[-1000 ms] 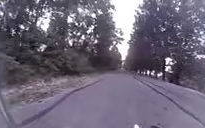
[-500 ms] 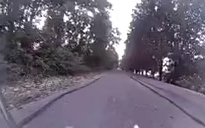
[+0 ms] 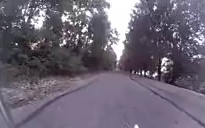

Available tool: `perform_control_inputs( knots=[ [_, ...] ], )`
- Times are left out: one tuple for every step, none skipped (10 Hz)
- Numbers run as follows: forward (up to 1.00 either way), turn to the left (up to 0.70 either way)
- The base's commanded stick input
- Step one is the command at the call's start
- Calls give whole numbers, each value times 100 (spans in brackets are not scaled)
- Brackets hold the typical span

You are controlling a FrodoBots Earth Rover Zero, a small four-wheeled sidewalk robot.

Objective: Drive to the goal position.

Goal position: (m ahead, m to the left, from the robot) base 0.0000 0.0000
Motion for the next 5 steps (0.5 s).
perform_control_inputs(
  knots=[
    [65,0],
    [57,0],
    [50,0],
    [42,0],
    [35,0]
  ],
)
